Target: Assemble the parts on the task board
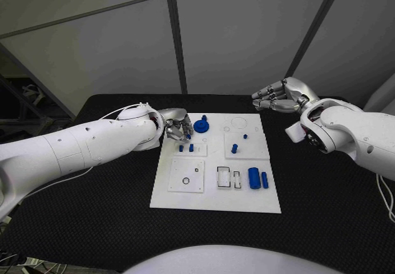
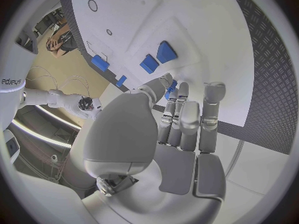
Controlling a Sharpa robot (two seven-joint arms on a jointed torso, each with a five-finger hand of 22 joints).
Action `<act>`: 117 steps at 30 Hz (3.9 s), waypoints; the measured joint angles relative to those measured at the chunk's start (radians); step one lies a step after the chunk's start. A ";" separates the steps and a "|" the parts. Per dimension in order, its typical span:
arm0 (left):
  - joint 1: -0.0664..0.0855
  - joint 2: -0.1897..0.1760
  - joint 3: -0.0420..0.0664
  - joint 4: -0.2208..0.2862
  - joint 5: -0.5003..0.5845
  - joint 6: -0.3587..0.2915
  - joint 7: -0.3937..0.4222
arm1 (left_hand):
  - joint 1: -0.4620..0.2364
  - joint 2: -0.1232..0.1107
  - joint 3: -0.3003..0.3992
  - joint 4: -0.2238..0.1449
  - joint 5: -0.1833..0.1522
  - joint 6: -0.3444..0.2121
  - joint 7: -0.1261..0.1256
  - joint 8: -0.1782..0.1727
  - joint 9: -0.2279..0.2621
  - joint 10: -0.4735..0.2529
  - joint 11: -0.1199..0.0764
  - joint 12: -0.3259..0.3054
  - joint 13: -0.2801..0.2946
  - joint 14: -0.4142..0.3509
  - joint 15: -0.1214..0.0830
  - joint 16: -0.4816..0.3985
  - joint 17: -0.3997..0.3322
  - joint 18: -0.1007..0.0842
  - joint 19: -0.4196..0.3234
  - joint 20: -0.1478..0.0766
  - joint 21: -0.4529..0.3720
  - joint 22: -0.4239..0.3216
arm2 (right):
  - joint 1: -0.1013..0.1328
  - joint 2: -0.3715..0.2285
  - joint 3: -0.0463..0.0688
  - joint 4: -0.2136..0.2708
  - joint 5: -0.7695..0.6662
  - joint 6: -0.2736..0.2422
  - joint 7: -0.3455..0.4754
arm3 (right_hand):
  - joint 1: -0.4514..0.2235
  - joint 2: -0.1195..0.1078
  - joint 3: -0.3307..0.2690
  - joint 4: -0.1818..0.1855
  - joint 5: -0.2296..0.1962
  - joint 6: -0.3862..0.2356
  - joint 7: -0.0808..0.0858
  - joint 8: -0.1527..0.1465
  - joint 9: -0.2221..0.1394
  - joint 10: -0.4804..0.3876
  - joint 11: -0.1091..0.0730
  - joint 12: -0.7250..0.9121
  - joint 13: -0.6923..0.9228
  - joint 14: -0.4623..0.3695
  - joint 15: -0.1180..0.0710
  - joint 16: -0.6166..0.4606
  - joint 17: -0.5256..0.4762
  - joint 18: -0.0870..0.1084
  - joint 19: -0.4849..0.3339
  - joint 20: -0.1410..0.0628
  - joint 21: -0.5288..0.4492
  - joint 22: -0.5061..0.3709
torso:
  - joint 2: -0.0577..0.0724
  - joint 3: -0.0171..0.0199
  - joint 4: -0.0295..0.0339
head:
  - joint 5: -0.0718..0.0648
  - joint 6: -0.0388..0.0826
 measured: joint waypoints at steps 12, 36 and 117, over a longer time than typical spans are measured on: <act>0.000 -0.012 0.000 0.001 0.000 -0.003 -0.001 | -0.004 -0.004 -0.003 0.003 0.000 -0.004 0.004 -0.004 0.000 -0.020 0.005 -0.009 0.000 -0.016 0.009 -0.010 -0.030 0.000 -0.016 0.002 -0.030 -0.014 | 0.000 0.000 0.000 -0.003 -0.017 0.000 -0.007 | 0.000 0.000 0.004 -0.004 0.000 0.000 0.000 0.000 0.000 -0.019 0.000 0.000 -0.001 0.000 0.000 0.000 -0.001 0.000 0.005 0.000 -0.004 -0.001 | 0.000 0.0000 -0.0002 | -0.001 0.001; 0.004 -0.223 0.030 0.153 0.400 -0.155 0.073 | -0.019 0.004 -0.006 0.006 0.000 0.053 0.001 0.013 0.007 0.022 -0.004 0.011 0.014 -0.231 0.002 -0.326 -0.495 0.061 -0.132 0.000 -0.283 -0.164 | -0.023 -0.033 0.000 0.046 -0.670 0.047 -0.112 | 0.067 0.041 -0.016 -0.091 -0.088 0.100 -0.068 0.002 0.001 0.074 -0.071 -0.004 0.002 0.350 -0.125 0.854 0.650 -0.032 0.297 -0.160 0.776 0.644 | -0.001 0.0002 0.0002 | -0.035 0.022; -0.012 -0.295 0.030 0.380 1.219 -0.302 0.393 | -0.010 0.032 -0.035 0.009 0.000 0.068 0.004 0.021 0.005 0.024 0.002 0.026 0.024 -0.262 0.009 -0.414 -0.547 0.062 -0.152 0.006 -0.374 -0.223 | -0.118 0.108 -0.009 -0.022 -1.096 0.041 -0.301 | 0.097 0.046 0.134 -0.121 -0.173 0.156 -0.077 0.048 0.038 0.076 -0.061 0.041 0.051 0.354 -0.132 1.275 1.034 -0.094 0.440 -0.154 1.170 1.125 | -0.001 -0.0003 -0.0006 | -0.050 0.014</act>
